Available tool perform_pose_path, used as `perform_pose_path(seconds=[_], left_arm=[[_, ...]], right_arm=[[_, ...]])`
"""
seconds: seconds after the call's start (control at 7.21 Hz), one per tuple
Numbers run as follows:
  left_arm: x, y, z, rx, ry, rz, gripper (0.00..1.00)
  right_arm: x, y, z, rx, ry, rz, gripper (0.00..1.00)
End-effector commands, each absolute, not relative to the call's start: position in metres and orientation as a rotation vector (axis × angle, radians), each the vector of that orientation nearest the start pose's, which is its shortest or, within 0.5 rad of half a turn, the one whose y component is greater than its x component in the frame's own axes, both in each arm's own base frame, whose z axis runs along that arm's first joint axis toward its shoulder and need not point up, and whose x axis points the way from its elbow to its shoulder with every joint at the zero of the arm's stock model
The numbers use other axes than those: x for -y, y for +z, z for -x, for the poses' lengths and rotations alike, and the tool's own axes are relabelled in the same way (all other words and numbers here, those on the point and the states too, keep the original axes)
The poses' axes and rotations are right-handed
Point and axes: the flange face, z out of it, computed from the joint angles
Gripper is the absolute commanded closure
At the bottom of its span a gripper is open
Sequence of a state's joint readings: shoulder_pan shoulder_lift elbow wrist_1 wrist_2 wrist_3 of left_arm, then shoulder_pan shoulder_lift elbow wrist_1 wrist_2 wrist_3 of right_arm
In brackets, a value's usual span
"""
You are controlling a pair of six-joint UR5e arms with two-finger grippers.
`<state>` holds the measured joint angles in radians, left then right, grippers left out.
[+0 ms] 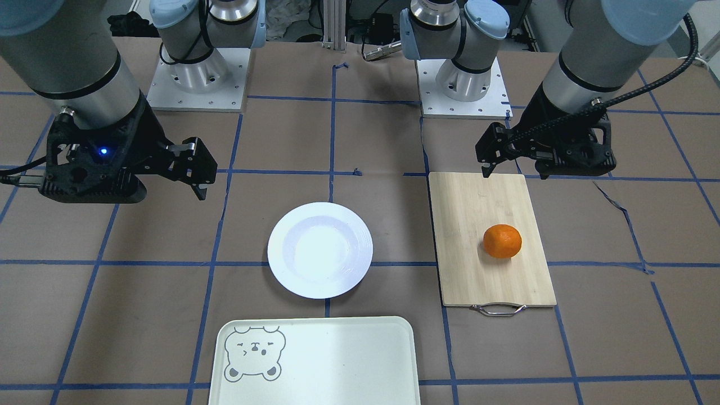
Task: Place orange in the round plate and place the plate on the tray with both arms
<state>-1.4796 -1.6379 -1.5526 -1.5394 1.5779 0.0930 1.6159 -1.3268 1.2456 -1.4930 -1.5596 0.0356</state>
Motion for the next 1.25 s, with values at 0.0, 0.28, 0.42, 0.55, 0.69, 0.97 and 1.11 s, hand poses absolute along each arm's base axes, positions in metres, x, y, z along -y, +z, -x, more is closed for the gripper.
perform_pose_path(seconds=[0.0,0.28,0.42,0.55,0.69,0.97,1.11], left_arm=[[0.540,0.446,0.070,-3.077,0.041,-0.003,0.00],[0.546,0.415,0.052,-2.900,0.074,-0.042,0.00],[0.543,0.395,0.055,-2.939,0.107,-0.032,0.00],[0.547,0.366,0.043,-2.963,0.157,0.026,0.00],[0.549,0.348,0.016,-3.007,0.155,0.119,0.00],[0.549,0.319,-0.011,-3.226,0.157,0.275,0.00],[0.554,0.311,-0.012,-3.225,0.136,0.299,0.00]], right_arm=[[0.587,0.506,-0.159,-3.126,0.006,0.007,0.00],[0.586,0.502,-0.160,-3.117,0.009,0.007,0.00],[0.586,0.501,-0.160,-3.117,0.009,0.007,0.00],[0.585,0.502,-0.161,-3.117,0.006,0.009,0.00],[0.585,0.502,-0.161,-3.117,0.009,0.007,0.00],[0.582,0.499,-0.161,-3.122,0.028,-0.055,0.00],[0.582,0.499,-0.160,-3.127,0.025,-0.058,0.00]])
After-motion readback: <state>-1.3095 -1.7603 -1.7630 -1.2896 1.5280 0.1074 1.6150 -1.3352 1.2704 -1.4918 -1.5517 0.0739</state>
